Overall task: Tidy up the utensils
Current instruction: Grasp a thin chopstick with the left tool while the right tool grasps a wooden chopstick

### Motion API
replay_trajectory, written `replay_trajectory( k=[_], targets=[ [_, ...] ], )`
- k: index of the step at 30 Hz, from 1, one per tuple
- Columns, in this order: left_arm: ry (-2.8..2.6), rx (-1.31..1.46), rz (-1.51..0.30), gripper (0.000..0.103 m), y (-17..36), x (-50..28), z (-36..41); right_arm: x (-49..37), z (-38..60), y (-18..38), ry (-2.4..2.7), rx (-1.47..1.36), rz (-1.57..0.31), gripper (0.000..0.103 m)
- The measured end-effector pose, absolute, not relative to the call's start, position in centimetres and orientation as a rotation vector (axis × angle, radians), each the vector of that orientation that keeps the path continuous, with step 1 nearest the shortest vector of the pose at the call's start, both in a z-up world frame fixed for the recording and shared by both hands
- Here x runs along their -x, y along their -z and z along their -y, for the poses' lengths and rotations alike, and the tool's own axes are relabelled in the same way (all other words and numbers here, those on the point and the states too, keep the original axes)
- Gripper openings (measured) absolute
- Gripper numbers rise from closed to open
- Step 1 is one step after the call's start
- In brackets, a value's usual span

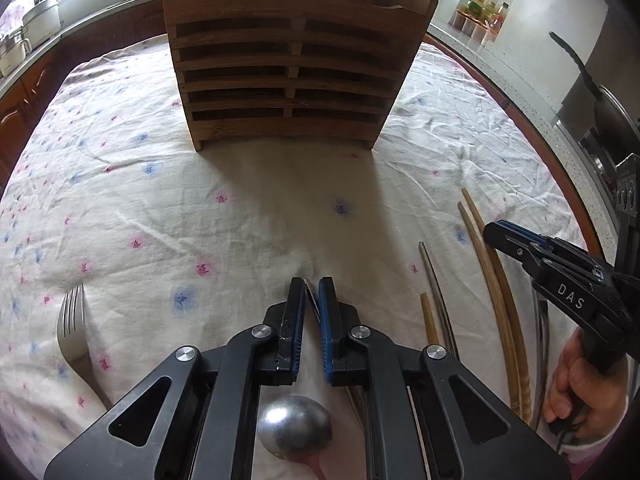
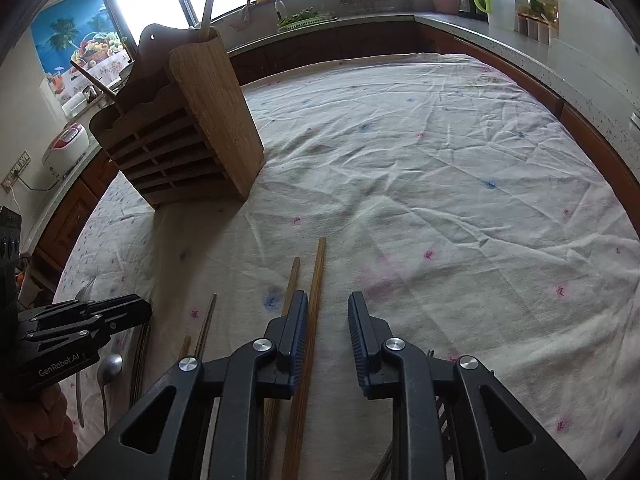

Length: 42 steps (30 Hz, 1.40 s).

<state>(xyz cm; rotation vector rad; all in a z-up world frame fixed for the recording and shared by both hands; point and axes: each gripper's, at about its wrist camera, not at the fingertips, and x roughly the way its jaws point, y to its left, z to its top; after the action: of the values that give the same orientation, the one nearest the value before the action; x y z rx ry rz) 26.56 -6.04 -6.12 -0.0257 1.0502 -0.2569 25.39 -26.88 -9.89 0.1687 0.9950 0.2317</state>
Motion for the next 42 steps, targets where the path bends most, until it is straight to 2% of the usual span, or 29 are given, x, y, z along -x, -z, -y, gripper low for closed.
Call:
replay_trajectory(
  k=[4,15,20,29,31,32,42],
  targets=[
    [0.269,0.031,-1.078,0.007,5.9,-26.2,5.2,-25.4,27.0,9.8,-0.235,-0.164,-1.000,0.017],
    [0.274,0.000,-1.055,0.008,6.0,-26.6,6.9,-27.8,25.8,10.0,-0.222,-0.112,-1.007,0.021],
    [0.264,-0.010,-1.103,0.010,5.8,-26.5,6.6,-27.9,26.0,10.1,-0.229,-0.114,-1.015,0.021],
    [0.251,-0.080,-1.029,0.007,6.1,-25.9,7.5,-27.9,25.2,10.1,-0.219,-0.048,-1.011,0.021],
    [0.258,-0.055,-1.032,0.005,6.0,-26.0,7.2,-27.8,25.2,10.0,-0.215,-0.047,-1.009,0.017],
    [0.269,-0.025,-1.034,0.005,5.8,-26.0,6.9,-27.8,25.4,10.0,-0.220,-0.064,-1.010,0.007],
    [0.331,0.115,-0.903,0.004,0.2,-22.4,4.4,-24.6,26.8,5.2,-0.269,-0.179,-0.901,0.006]
  ],
)
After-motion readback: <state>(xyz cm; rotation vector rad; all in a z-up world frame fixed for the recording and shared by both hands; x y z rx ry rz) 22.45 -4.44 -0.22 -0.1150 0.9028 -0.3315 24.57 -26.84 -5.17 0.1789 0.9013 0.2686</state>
